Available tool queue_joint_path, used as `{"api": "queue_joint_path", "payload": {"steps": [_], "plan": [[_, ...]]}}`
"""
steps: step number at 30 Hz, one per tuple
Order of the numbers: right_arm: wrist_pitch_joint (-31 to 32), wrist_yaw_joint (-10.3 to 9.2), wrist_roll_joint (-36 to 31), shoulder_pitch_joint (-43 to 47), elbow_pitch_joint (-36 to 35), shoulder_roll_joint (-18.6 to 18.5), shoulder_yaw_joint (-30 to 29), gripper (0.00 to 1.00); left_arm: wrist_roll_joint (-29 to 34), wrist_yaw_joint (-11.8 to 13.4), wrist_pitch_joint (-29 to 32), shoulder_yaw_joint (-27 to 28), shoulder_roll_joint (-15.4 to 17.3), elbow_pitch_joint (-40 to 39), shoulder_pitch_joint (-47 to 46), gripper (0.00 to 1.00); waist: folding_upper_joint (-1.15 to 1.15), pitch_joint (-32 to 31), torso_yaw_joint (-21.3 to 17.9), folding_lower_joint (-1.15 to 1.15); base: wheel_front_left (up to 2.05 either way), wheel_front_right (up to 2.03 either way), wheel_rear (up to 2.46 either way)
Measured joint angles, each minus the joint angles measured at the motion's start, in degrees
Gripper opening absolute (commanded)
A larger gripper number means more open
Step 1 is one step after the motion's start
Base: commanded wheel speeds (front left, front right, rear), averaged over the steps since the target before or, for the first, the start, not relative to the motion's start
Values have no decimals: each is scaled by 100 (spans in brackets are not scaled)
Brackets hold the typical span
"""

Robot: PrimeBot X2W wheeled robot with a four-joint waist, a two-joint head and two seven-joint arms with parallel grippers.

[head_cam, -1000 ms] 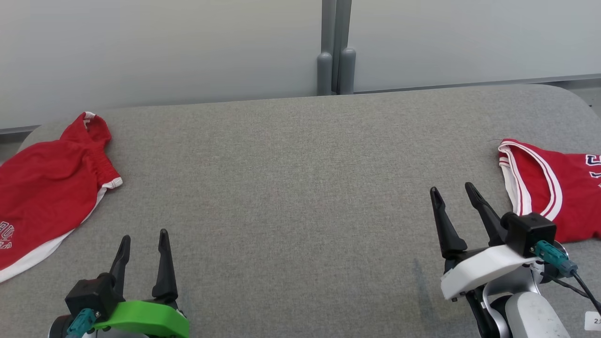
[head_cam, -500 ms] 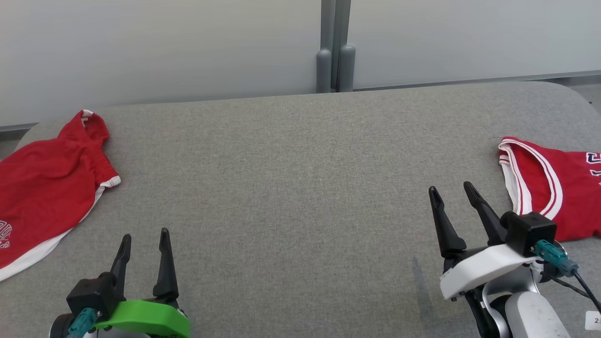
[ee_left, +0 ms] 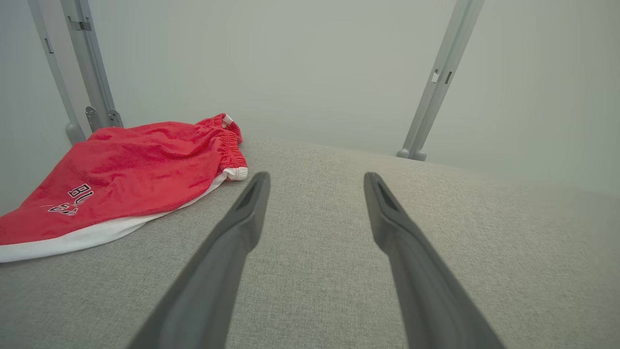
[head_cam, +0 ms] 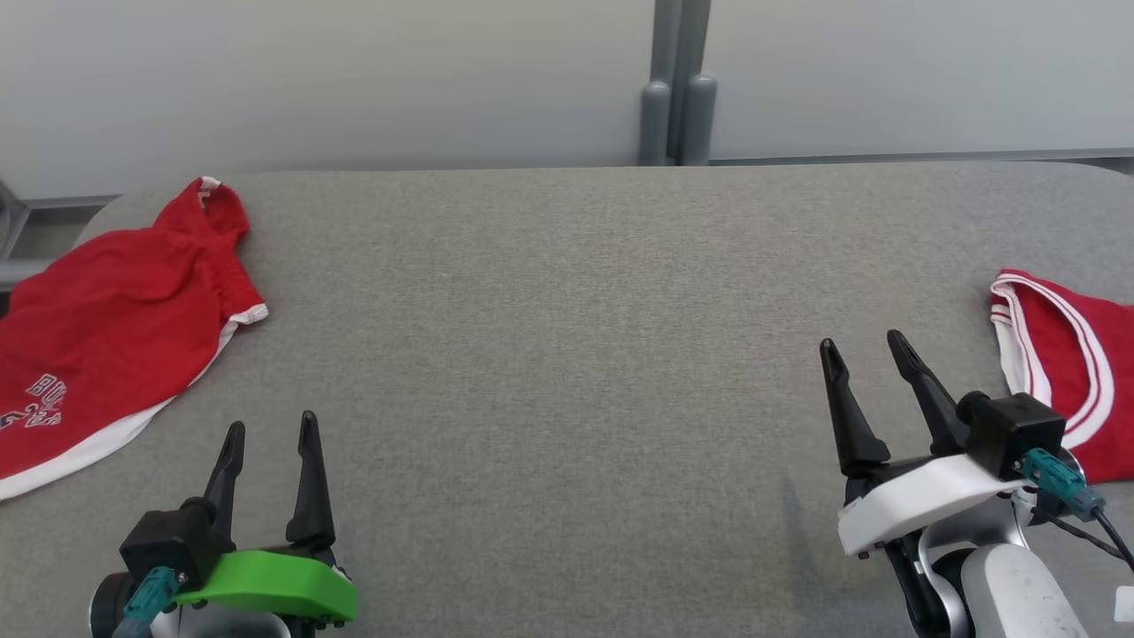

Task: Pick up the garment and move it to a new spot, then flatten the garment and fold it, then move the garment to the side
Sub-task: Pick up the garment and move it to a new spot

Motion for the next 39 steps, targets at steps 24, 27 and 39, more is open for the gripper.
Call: {"api": "queue_joint_path", "payload": {"steps": [24, 27, 39], "plan": [[201, 0, -196, -69, -255, 7, 78, 100, 171, -101, 0, 391, -312, -169, 238, 100, 0, 206, 2419, 0, 0, 0, 0], [203, 0, -196, -83, -254, 8, 131, 100, 190, -123, 0, 439, -321, -165, 236, 100, 0, 252, 2467, 0, 0, 0, 0], [234, 0, -312, -173, -387, 7, -52, 100, 247, -256, 41, 581, -221, -203, -211, 100, 0, 430, 2029, 0, 0, 0, 0]]}}
